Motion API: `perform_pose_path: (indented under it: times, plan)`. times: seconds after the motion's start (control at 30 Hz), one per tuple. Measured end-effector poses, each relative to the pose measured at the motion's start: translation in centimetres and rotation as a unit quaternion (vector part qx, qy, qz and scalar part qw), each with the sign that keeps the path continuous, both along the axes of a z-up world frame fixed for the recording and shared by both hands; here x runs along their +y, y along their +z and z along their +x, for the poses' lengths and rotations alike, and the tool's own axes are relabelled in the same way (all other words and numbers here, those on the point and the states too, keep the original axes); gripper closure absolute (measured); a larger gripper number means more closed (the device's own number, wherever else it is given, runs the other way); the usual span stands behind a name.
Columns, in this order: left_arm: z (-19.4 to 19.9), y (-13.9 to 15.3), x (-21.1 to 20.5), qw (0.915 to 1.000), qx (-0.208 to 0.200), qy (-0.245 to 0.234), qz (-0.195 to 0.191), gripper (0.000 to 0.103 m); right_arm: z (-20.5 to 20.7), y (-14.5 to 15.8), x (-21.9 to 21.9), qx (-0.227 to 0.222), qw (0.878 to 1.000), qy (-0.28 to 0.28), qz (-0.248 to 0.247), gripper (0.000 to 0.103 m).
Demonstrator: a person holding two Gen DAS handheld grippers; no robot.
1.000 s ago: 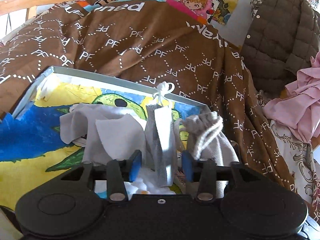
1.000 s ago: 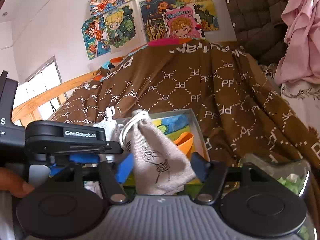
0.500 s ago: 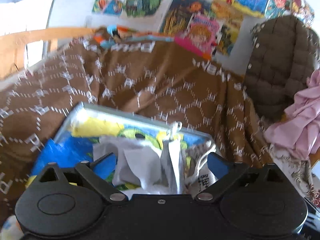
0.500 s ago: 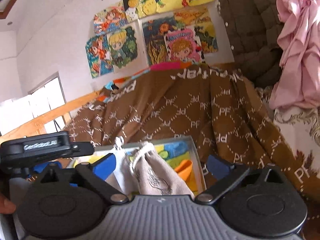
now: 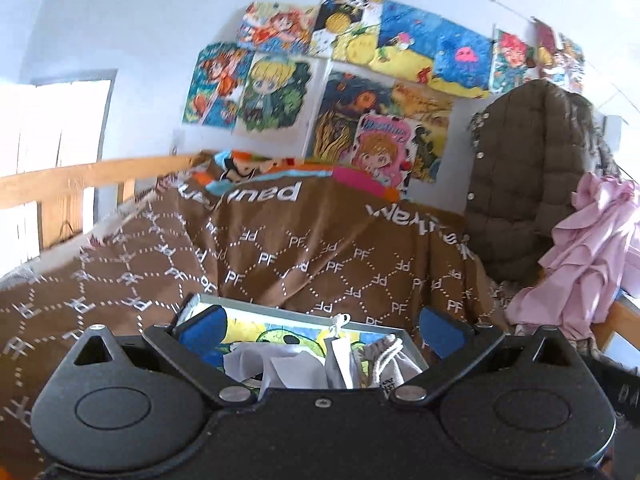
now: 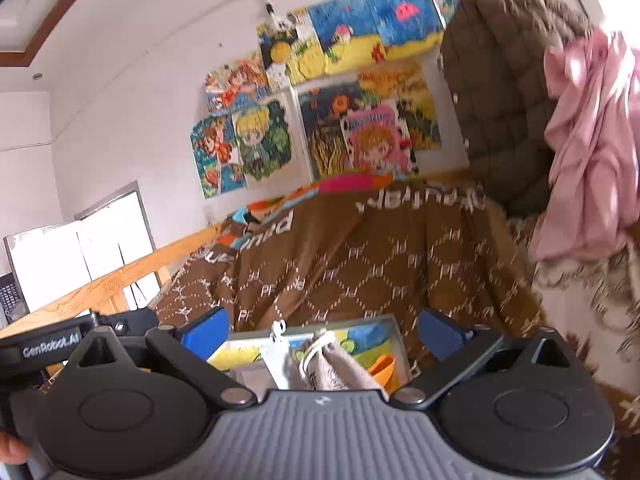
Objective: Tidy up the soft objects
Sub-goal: 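Move both open tools back toward the remaining pile beside the tray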
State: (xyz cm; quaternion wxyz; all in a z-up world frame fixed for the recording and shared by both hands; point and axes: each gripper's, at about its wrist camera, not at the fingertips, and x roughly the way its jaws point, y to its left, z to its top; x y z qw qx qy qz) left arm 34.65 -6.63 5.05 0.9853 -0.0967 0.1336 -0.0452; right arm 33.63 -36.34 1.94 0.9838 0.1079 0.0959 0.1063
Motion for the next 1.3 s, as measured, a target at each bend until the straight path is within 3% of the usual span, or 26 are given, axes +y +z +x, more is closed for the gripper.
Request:
perform_pose_path:
  times: [0.23, 0.47, 0.67, 0.87, 1.3]
  plan:
    - [-4.4, 1.8, 0.9, 0.9999, -0.010, 0.000, -0.003, 0.001, -3.4, 1.7, 0.7, -0.022, 1.000, -0.002, -0.014, 0.000]
    - [-9.4, 2.3, 2.2, 0.9994, -0.030, 0.000, 0.017, 0.001, -6.8, 1.6, 2.7, -0.025, 0.999, 0.008, -0.046, 0.000]
    - [-12.3, 1.2, 3.5, 0.9999, -0.007, 0.004, 0.015, 0.001, -8.9, 0.2, 3.9, -0.010, 0.997, 0.010, -0.078, 0.000]
    - [-14.5, -0.5, 4.7, 0.9997, 0.018, 0.012, 0.006, 0.001, -10.5, -0.3, 3.9, -0.006, 0.997, 0.007, -0.078, 0.000]
    - [-17.5, -3.5, 5.1, 0.9992, 0.030, -0.005, 0.025, 0.001, -13.1, -2.8, 3.7, 0.032, 0.994, 0.009, -0.104, 0.000]
